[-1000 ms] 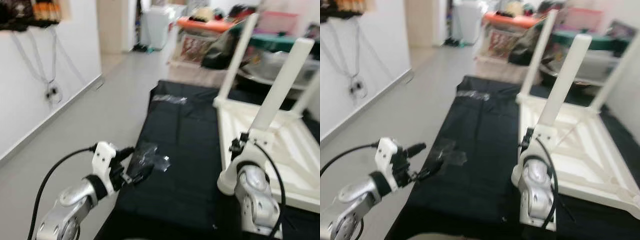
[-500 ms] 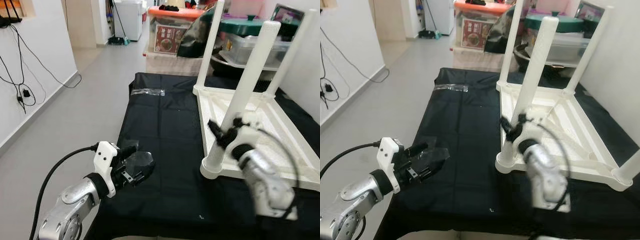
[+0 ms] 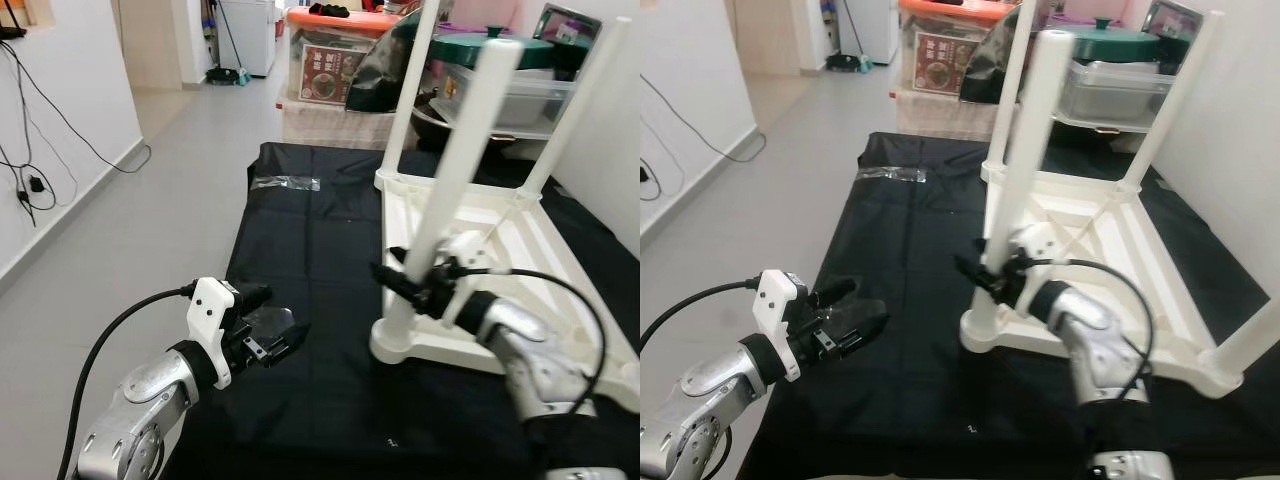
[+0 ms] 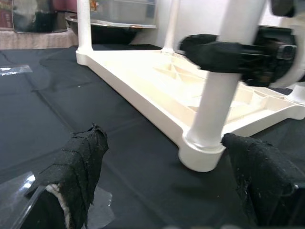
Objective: Building children table
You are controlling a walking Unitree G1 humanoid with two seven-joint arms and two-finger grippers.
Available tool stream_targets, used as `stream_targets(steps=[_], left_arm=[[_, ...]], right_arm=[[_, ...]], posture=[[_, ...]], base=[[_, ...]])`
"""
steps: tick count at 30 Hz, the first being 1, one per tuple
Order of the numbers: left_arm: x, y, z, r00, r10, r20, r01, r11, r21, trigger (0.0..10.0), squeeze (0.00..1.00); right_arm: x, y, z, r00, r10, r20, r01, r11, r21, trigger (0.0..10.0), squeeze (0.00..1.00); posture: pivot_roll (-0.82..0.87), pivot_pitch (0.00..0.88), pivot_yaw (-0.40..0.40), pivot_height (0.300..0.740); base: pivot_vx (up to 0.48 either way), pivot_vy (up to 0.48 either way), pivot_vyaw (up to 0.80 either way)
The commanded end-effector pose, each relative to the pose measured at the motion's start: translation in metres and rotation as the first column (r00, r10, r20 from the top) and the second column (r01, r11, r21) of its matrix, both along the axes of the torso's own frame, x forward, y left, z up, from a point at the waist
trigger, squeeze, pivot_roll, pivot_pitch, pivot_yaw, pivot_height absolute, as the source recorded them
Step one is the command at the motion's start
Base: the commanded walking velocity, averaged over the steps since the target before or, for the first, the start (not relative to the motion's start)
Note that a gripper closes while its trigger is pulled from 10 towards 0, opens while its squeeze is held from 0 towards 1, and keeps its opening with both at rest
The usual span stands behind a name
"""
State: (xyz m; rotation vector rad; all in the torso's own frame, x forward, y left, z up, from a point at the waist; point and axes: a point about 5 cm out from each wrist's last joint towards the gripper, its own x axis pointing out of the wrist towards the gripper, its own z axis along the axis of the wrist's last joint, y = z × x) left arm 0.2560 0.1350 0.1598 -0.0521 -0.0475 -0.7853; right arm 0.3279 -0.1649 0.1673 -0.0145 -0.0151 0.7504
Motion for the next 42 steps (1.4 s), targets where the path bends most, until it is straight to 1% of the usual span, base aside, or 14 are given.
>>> stream_targets(steps=[1, 3, 4, 5, 6, 10, 18, 19, 23, 24, 31, 40, 41, 42], left_arm=[[-0.001, 0.001, -0.002, 1.000, 0.004, 0.003, -0.004, 1.000, 0.013, 10.0, 0.00], [-0.001, 0.001, -0.002, 1.000, 0.004, 0.003, -0.005, 1.000, 0.013, 10.0, 0.00], [-0.002, 0.001, -0.002, 1.000, 0.006, 0.000, -0.006, 1.000, 0.012, 10.0, 0.00], [-0.002, 0.001, -0.002, 1.000, 0.006, 0.000, -0.006, 1.000, 0.012, 10.0, 0.00], [-0.003, 0.000, -0.003, 1.000, 0.005, -0.003, -0.005, 1.000, 0.011, 10.0, 0.00], [-0.005, 0.000, -0.004, 1.000, 0.004, -0.008, -0.004, 1.000, 0.008, 10.0, 0.00], [-0.005, 0.000, -0.004, 1.000, 0.004, -0.008, -0.004, 1.000, 0.008, 10.0, 0.00], [-0.004, -0.002, -0.004, 1.000, -0.010, -0.012, 0.010, 1.000, 0.006, 10.0, 0.00], [-0.002, -0.005, -0.004, 1.000, -0.026, -0.015, 0.026, 1.000, 0.004, 10.0, 0.00], [-0.002, -0.004, -0.004, 1.000, -0.027, -0.015, 0.027, 1.000, 0.004, 10.0, 0.00], [-0.002, -0.002, -0.005, 1.000, -0.018, -0.015, 0.018, 1.000, 0.006, 10.0, 0.00], [0.000, -0.002, -0.002, 1.000, -0.009, -0.001, 0.009, 1.000, 0.009, 10.0, 0.00], [0.000, -0.001, -0.001, 1.000, -0.004, 0.002, 0.004, 1.000, 0.011, 10.0, 0.00], [0.000, 0.000, -0.001, 1.000, 0.000, 0.004, 0.000, 1.000, 0.012, 10.0, 0.00]], right_arm=[[0.016, -0.010, -0.039, 0.928, -0.336, -0.162, 0.311, 0.937, -0.162, 0.0, 0.00], [0.020, -0.017, -0.043, 0.881, -0.440, -0.171, 0.407, 0.891, -0.200, 0.0, 0.00], [0.020, -0.048, -0.055, 0.602, -0.764, -0.230, 0.715, 0.645, -0.269, 0.0, 0.00], [0.020, -0.048, -0.055, 0.602, -0.764, -0.230, 0.715, 0.645, -0.269, 0.0, 0.00], [0.005, -0.065, -0.064, 0.398, -0.884, -0.246, 0.830, 0.461, -0.315, 0.0, 0.00], [-0.028, -0.070, -0.065, 0.294, -0.938, -0.182, 0.882, 0.340, -0.325, 0.0, 0.00], [-0.028, -0.070, -0.065, 0.294, -0.938, -0.182, 0.882, 0.340, -0.325, 0.0, 0.00], [-0.031, -0.047, -0.048, 0.441, -0.881, -0.170, 0.857, 0.470, -0.213, 10.0, 1.00], [-0.029, -0.019, -0.024, 0.667, -0.724, -0.176, 0.729, 0.683, -0.047, 10.0, 0.69], [-0.025, -0.012, -0.012, 0.757, -0.635, -0.152, 0.645, 0.763, 0.029, 10.0, 0.00], [-0.021, -0.015, 0.018, 0.949, -0.314, -0.021, 0.314, 0.940, 0.132, 10.0, 0.00], [-0.017, 0.002, -0.004, 0.997, 0.062, -0.047, -0.062, 0.998, 0.002, 10.0, 0.00], [-0.012, 0.006, -0.008, 0.998, 0.034, -0.053, -0.035, 0.999, -0.013, 3.8, 0.00], [-0.008, 0.008, -0.010, 0.998, 0.012, -0.055, -0.014, 1.000, -0.023, 3.8, 0.00]], posture=[[0.08, 0.000, -0.112, 0.740], [0.08, 0.000, -0.112, 0.740], [0.07, 0.000, -0.110, 0.740], [0.07, 0.000, -0.110, 0.740], [0.07, 0.000, -0.108, 0.740], [0.06, 0.000, -0.096, 0.740], [0.06, 0.000, -0.096, 0.740], [0.03, 0.000, -0.072, 0.740], [0.03, 0.000, -0.072, 0.740], [0.03, 0.000, -0.074, 0.740], [0.05, 0.000, -0.087, 0.740], [0.07, 0.000, -0.102, 0.740], [0.09, 0.000, -0.110, 0.740], [0.09, 0.000, -0.110, 0.740]], base=[[0.000, 0.000, 0.00], [0.000, 0.000, 0.00], [0.000, 0.000, 0.00], [0.000, 0.000, 0.00], [0.000, 0.000, 0.00], [0.000, 0.000, 0.00], [0.000, 0.000, 0.00], [0.000, 0.000, 0.00], [0.000, 0.000, 0.00], [0.000, 0.000, 0.00], [0.000, 0.000, 0.00], [0.000, 0.000, 0.00], [0.000, 0.000, 0.00], [0.000, 0.000, 0.00]])
